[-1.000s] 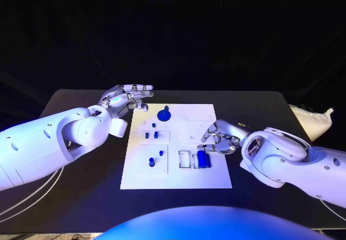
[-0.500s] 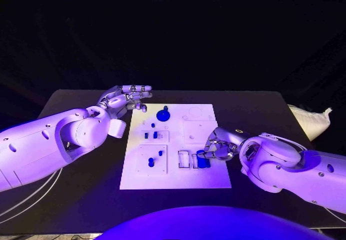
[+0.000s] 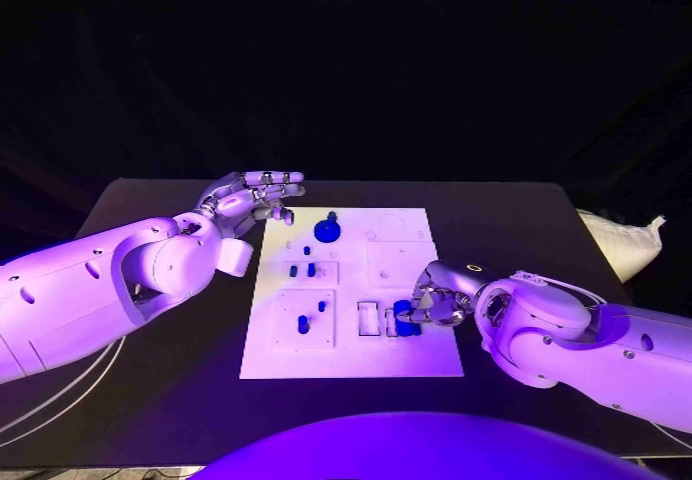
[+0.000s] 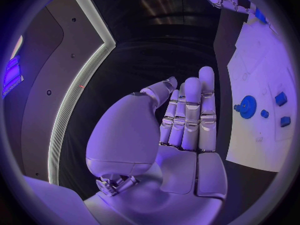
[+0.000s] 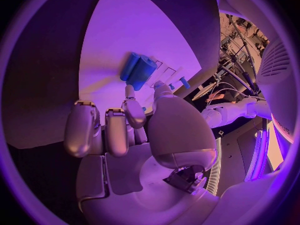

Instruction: Assemble the parts on the task board

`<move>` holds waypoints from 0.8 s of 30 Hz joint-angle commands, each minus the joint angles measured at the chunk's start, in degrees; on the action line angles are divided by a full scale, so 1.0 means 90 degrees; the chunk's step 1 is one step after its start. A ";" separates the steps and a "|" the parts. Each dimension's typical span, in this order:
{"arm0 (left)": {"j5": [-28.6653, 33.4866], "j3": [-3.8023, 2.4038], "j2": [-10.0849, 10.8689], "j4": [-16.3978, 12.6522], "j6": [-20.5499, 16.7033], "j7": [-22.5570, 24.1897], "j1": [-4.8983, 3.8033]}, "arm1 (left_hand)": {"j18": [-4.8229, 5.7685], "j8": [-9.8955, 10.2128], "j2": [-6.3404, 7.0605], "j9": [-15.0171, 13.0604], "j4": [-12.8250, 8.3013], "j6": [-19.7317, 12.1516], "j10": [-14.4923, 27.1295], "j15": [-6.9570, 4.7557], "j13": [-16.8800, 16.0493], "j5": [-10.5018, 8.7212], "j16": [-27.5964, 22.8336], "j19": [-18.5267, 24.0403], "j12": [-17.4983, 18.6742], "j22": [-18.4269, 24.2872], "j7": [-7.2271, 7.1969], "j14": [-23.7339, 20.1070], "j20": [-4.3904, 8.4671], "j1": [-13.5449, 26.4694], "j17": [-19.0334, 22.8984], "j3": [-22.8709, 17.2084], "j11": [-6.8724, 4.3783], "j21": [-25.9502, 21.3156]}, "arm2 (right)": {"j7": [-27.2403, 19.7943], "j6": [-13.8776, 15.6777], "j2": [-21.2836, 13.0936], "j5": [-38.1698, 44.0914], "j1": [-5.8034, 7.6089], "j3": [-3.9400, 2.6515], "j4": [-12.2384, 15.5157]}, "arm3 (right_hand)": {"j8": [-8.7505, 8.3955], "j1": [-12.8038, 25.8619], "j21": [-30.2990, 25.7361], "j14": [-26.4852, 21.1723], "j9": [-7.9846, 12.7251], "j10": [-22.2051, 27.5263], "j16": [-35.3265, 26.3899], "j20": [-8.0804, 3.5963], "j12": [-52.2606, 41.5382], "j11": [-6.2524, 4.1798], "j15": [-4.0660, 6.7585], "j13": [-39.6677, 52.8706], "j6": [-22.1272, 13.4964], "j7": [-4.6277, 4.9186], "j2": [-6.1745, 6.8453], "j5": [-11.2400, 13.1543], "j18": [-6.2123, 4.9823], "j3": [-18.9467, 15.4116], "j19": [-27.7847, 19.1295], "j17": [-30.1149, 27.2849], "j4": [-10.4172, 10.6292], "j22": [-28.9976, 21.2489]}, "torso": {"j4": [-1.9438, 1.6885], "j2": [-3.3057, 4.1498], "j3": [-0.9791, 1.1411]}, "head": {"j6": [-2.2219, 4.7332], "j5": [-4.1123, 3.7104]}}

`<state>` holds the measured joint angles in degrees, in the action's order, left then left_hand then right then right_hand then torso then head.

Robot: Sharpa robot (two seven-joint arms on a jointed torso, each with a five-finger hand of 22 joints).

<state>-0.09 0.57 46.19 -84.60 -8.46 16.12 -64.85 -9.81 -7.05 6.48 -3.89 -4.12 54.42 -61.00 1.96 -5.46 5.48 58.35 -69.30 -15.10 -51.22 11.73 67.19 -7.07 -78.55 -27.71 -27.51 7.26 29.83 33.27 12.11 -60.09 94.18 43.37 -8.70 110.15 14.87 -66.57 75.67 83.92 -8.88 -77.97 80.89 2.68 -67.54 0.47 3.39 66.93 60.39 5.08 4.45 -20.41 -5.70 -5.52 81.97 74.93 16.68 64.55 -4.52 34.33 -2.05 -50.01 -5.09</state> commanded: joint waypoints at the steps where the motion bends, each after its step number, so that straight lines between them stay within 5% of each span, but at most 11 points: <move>1: 0.0021 -0.0002 -0.0012 -0.0011 0.0110 0.0027 0.0000 | -0.0064 -0.0030 -0.0061 -0.0005 0.0003 -0.0019 0.0040 -0.0029 -0.0001 0.0036 0.0009 0.0053 -0.0027 0.0009 0.0001 -0.0025 0.0006 -0.0006 0.0006 0.0033 -0.0019 -0.0015 | 0.0068 -0.0118 0.0049 0.0268 -0.0023 0.0002 -0.0044 | 0.0027 0.0025 0.0024 0.0403 -0.0015 0.0052 0.0037 -0.0042 0.0026 -0.0009 0.0043 0.0001 -0.0009 -0.0016 -0.0007 -0.0036 0.0094 -0.0035 0.0018 0.0008 -0.0009 0.0012 | -0.0003 0.0005 0.0000 | 0.0001 0.0004; 24: 0.0022 -0.0001 0.0006 -0.0016 0.0130 0.0007 0.0002 | -0.0064 -0.0030 -0.0061 -0.0005 0.0003 -0.0019 0.0040 -0.0029 -0.0001 0.0036 0.0009 0.0053 -0.0027 0.0009 0.0001 -0.0025 0.0006 -0.0006 0.0006 0.0033 -0.0019 -0.0015 | 0.0058 -0.0388 0.0303 0.0652 -0.0133 0.0026 -0.0225 | 0.0168 -0.0724 0.0053 0.0401 -0.0271 0.0044 0.0056 -0.0044 0.0061 -0.0014 0.0046 0.0146 -0.0109 -0.0017 -0.0093 0.0242 0.0101 -0.0171 0.0013 0.0031 -0.0141 0.0066 | 0.0006 0.0002 -0.0007 | 0.0001 0.0009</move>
<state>-0.08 0.58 46.28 -84.64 -8.37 16.03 -64.81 -9.81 -7.05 6.48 -3.89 -4.12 54.42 -61.01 1.96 -5.46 5.48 58.35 -69.30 -15.10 -51.22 11.72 67.19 -7.07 -78.55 -27.72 -27.51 7.26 29.83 34.01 10.90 -57.59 98.30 42.43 -8.66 108.04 16.18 -72.54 75.90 83.92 -11.27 -77.76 81.12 2.68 -67.27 0.28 3.39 68.19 59.77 4.89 3.56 -18.60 -5.71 -6.72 81.96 74.92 15.49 65.08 -4.48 34.37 -2.11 -50.01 -5.05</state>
